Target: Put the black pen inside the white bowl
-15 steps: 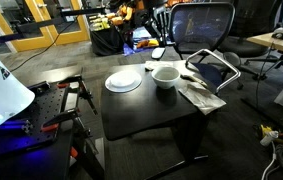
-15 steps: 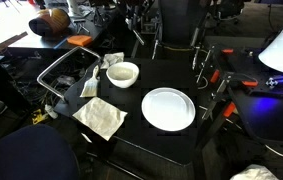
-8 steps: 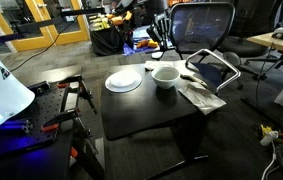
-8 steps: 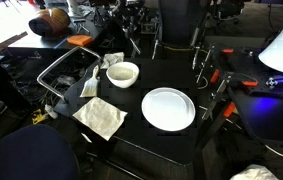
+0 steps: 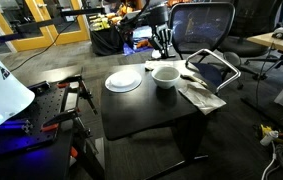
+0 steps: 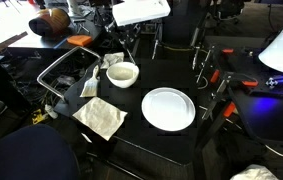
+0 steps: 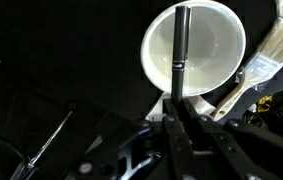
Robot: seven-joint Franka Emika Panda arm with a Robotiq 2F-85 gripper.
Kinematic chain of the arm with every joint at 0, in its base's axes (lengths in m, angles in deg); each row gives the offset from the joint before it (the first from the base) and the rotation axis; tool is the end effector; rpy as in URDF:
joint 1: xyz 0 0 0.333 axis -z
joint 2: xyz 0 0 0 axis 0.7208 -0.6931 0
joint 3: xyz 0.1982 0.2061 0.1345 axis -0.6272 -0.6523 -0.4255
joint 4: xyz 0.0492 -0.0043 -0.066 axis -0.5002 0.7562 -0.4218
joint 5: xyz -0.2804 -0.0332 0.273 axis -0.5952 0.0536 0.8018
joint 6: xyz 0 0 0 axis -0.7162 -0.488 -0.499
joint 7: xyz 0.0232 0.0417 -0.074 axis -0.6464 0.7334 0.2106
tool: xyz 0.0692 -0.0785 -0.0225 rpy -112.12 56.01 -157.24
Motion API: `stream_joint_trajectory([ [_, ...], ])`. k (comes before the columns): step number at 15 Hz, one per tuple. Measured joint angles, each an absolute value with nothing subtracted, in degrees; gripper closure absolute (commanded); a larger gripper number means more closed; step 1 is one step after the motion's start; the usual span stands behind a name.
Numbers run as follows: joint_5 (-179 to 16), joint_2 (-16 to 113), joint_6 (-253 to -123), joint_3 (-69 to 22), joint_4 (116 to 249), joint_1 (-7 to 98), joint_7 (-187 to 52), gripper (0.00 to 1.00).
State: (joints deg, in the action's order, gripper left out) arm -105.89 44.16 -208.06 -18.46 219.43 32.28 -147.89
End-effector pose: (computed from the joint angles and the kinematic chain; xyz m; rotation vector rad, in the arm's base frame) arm 0.5408 0.0564 0.2066 2.6277 -1.3836 0.3605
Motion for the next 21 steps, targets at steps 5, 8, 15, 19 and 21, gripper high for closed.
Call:
stream_joint_trajectory([
  [5,-105.89,40.29,-208.04,-16.52,216.74,31.28,-150.43,0.97],
  [8,-105.82,38.31,-207.88,-15.51,214.98,31.22,-150.8,0.97],
  [15,-104.47,34.05,-206.94,-14.8,210.38,31.11,-150.8,0.97],
  [19,-103.05,31.83,-205.8,-14.8,207.65,30.57,-150.8,0.97],
  [21,-102.4,30.78,-205.07,-14.84,206.39,30.31,-150.79,0.97],
])
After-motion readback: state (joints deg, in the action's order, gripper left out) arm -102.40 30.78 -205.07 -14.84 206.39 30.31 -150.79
